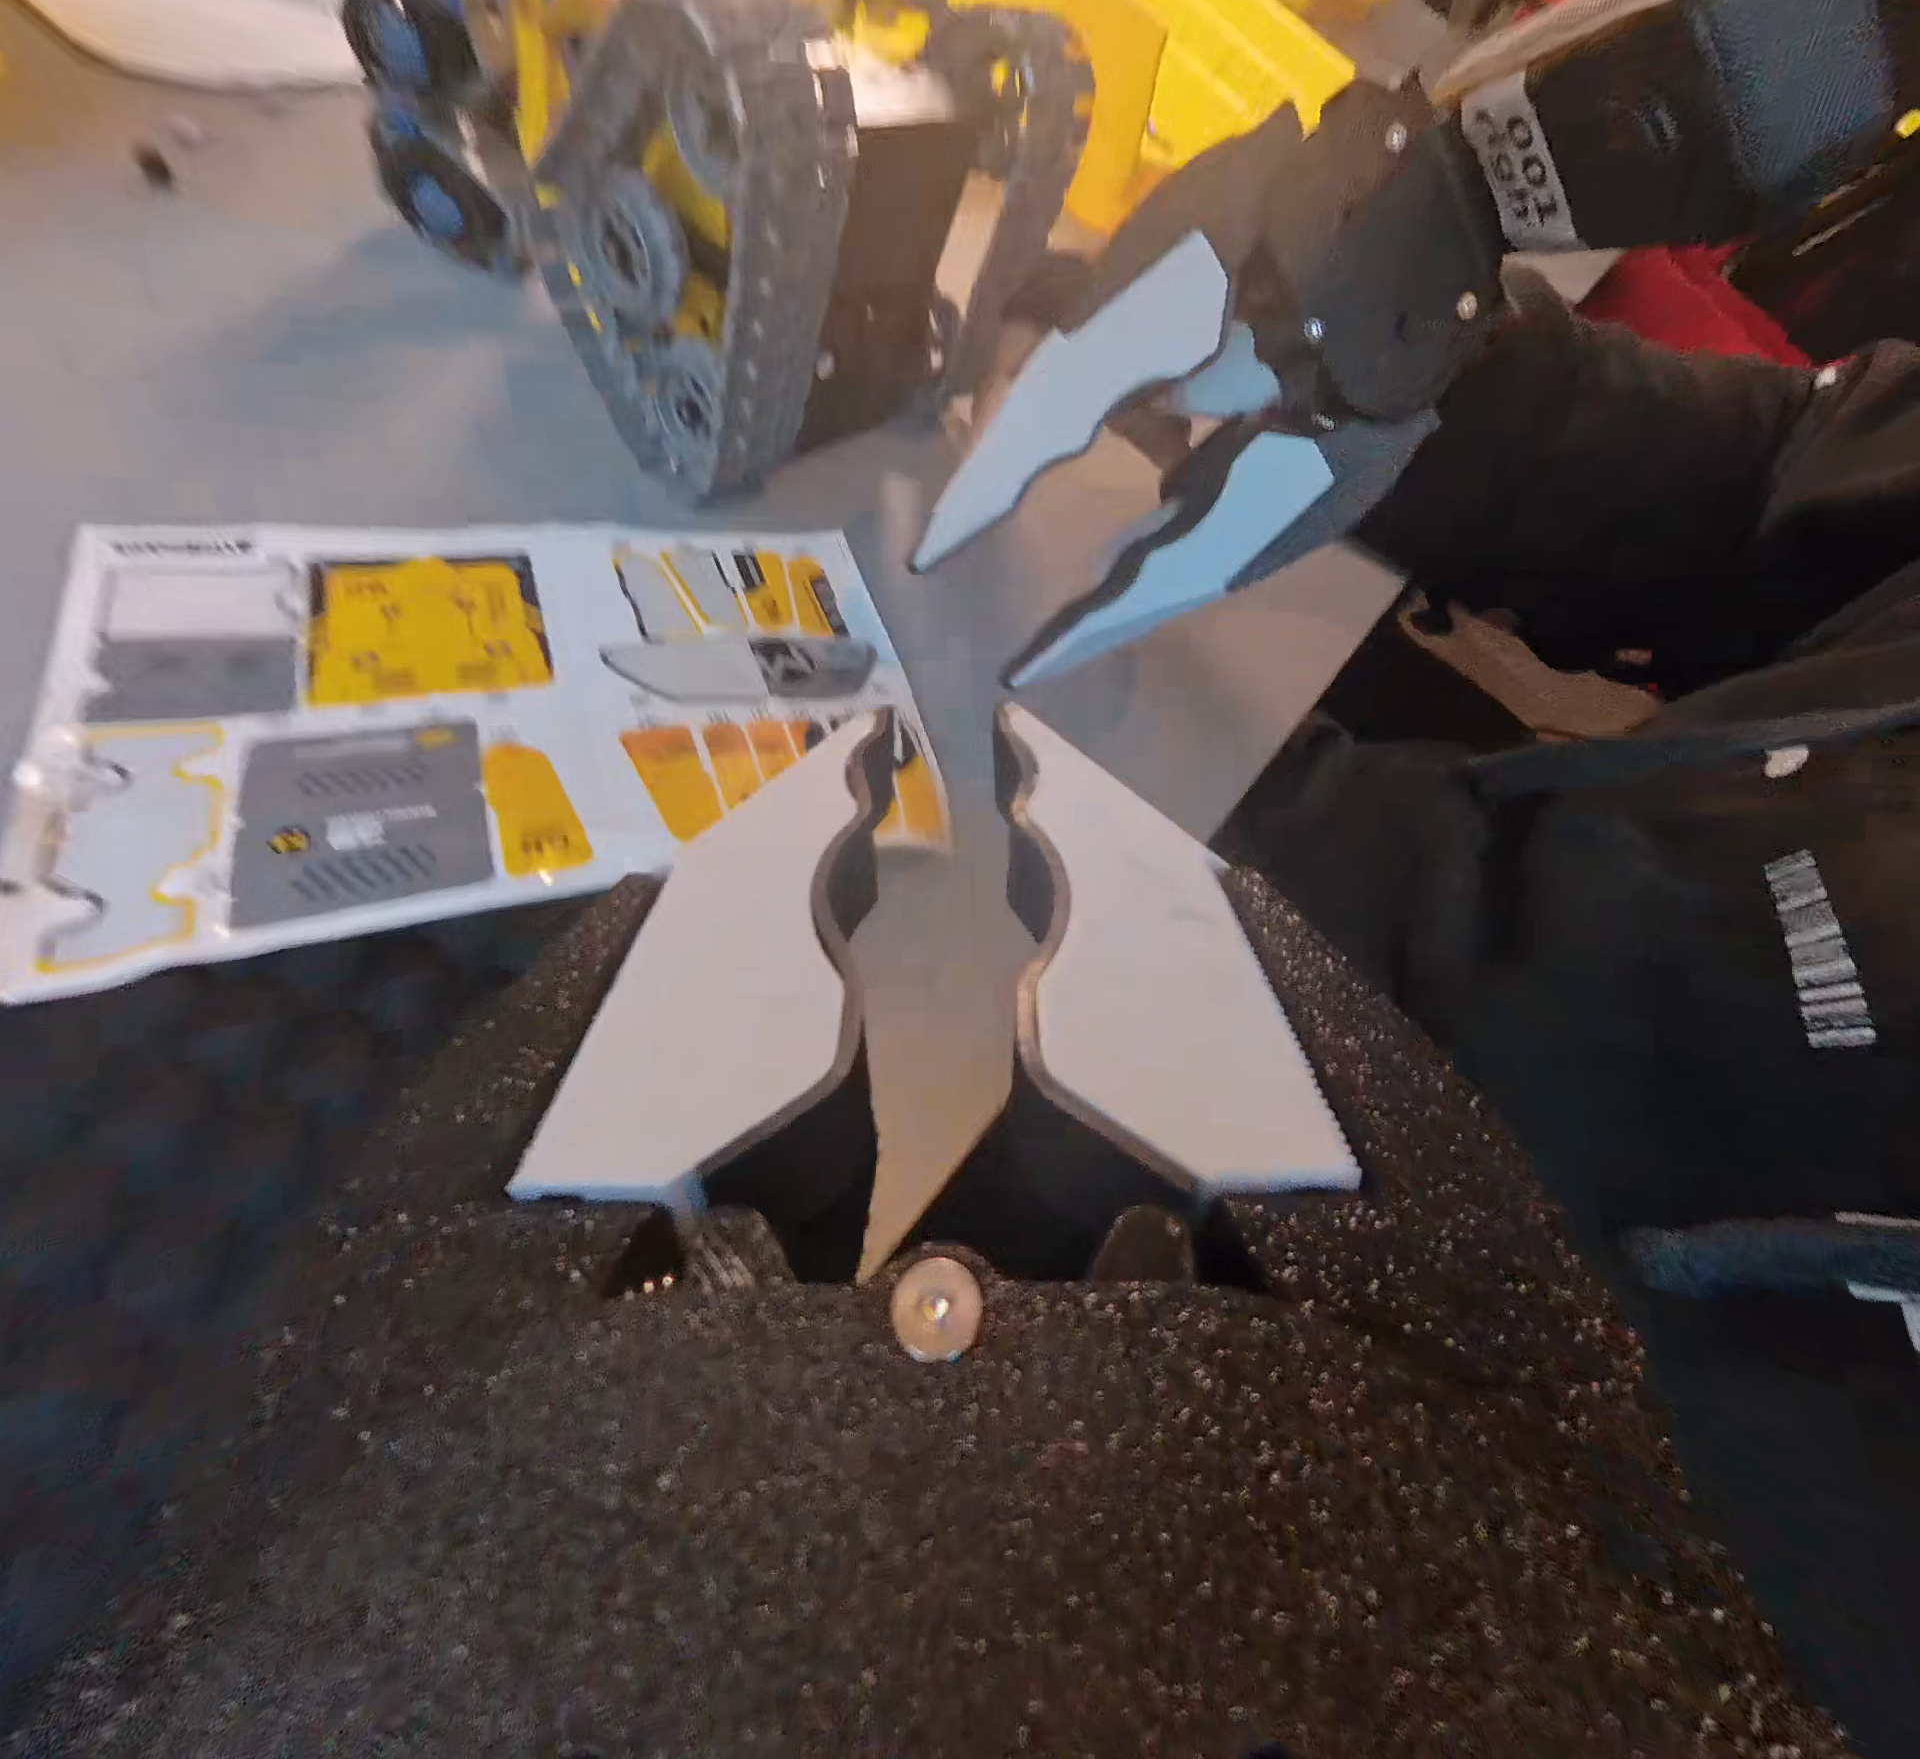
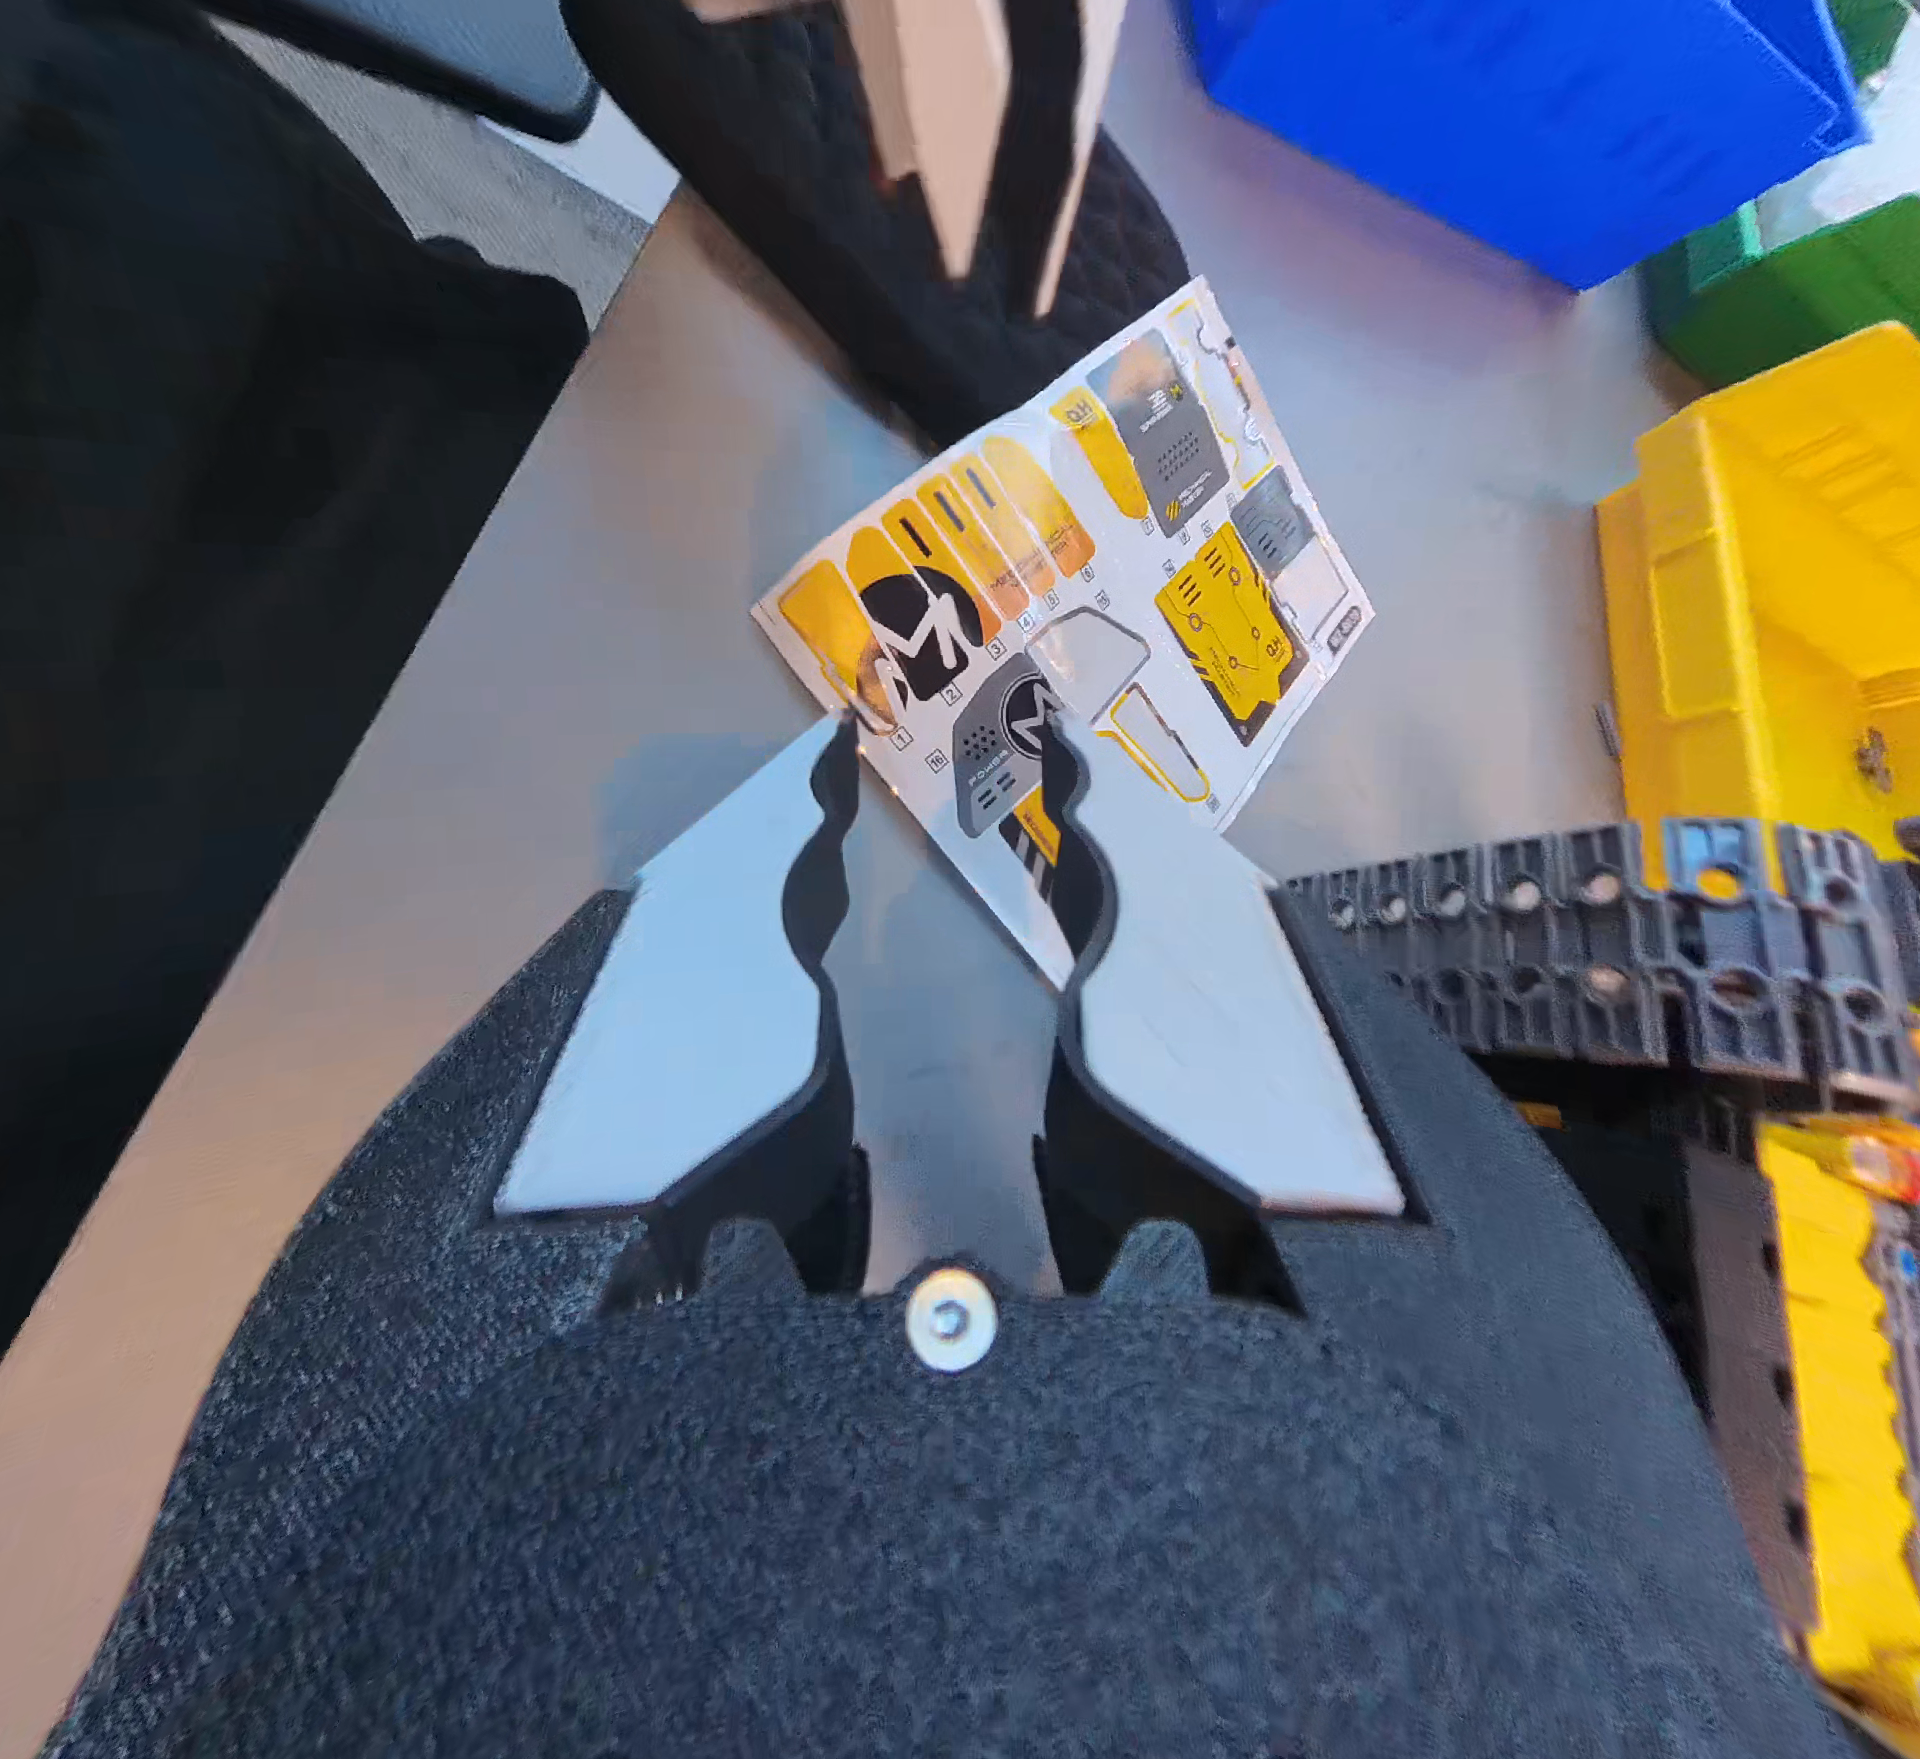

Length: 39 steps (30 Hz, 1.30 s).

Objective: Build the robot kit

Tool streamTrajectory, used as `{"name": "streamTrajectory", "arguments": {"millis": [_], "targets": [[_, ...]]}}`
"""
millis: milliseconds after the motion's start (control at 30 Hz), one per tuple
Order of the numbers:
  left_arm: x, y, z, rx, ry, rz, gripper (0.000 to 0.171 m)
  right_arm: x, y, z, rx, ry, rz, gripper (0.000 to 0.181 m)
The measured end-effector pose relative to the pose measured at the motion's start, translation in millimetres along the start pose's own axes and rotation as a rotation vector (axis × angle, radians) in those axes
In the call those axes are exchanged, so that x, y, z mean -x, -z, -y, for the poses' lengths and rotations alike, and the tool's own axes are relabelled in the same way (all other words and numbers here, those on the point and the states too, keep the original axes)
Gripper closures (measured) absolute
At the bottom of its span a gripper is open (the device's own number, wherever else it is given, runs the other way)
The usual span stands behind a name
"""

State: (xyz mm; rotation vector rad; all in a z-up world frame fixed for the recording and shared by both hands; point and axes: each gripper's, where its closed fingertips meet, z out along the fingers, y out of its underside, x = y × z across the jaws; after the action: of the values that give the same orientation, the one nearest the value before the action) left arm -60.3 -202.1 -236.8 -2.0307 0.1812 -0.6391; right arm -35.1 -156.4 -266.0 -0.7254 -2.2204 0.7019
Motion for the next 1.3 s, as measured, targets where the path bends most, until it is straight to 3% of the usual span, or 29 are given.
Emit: {"name": "streamTrajectory", "arguments": {"millis": [67,133,233,433,667,967,1133,1300], "targets": [[-7,-4,-29,0.111,0.083,-0.033,0.143,3,-9,-3,0.004,0.012,0.020,0.144],[-10,-9,-44,0.113,0.162,-0.021,0.133,2,-14,-6,0.005,0.010,0.028,0.140],[-11,-14,-34,0.003,0.231,0.038,0.132,1,-18,-9,0.001,-0.009,0.041,0.137],[-7,-30,-42,0.091,0.208,0.173,0.109,0,-20,-8,-0.023,-0.035,0.046,0.136],[-3,-41,-40,0.115,0.325,0.212,0.102,-2,-15,-5,-0.057,-0.042,0.035,0.136],[17,-60,-24,0.045,0.481,0.201,0.134,-16,4,3,-0.134,-0.081,-0.002,0.137],[16,-75,-10,-0.053,0.569,0.096,0.171,-30,19,6,-0.174,-0.087,-0.064,0.138],[14,-64,16,-0.212,0.560,0.025,0.171,-35,37,17,-0.278,-0.085,-0.074,0.139]]}}
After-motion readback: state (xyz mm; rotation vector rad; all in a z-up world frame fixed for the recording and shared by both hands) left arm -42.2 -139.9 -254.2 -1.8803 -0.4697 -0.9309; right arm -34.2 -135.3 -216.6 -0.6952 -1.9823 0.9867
